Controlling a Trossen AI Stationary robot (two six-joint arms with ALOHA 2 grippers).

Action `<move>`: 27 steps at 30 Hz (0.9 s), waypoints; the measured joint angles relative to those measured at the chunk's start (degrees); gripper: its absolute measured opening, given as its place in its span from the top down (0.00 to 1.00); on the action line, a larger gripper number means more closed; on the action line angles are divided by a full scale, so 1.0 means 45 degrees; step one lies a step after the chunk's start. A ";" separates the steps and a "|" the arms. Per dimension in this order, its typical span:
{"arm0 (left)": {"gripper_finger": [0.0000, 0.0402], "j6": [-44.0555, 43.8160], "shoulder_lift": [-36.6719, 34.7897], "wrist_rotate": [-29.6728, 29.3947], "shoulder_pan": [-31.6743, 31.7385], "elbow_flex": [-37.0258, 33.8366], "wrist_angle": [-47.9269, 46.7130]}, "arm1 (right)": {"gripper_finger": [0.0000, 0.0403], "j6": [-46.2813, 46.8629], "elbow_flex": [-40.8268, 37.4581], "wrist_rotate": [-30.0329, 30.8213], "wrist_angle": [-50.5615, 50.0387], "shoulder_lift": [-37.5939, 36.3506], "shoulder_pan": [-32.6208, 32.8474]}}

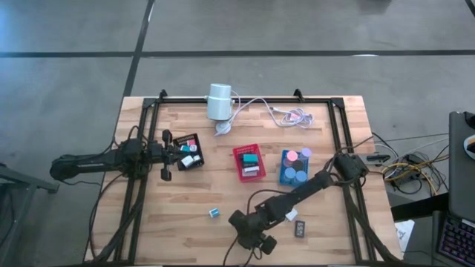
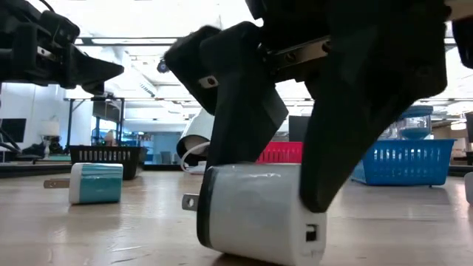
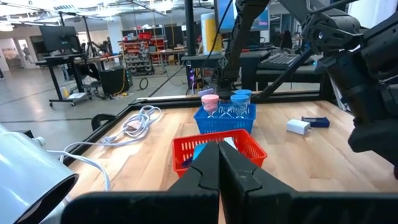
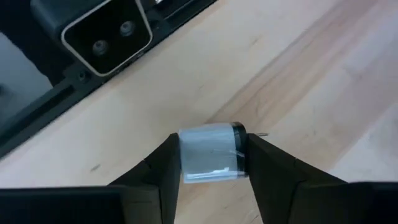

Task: Pick & Place Office items
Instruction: Put the white charger adapter into the black bin

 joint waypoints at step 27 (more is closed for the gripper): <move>1.00 -0.0231 0.0161 -0.0138 -0.0002 0.0000 -0.0807 | 0.64 0.1430 -0.3547 0.3705 0.3475 -0.7797 -0.2055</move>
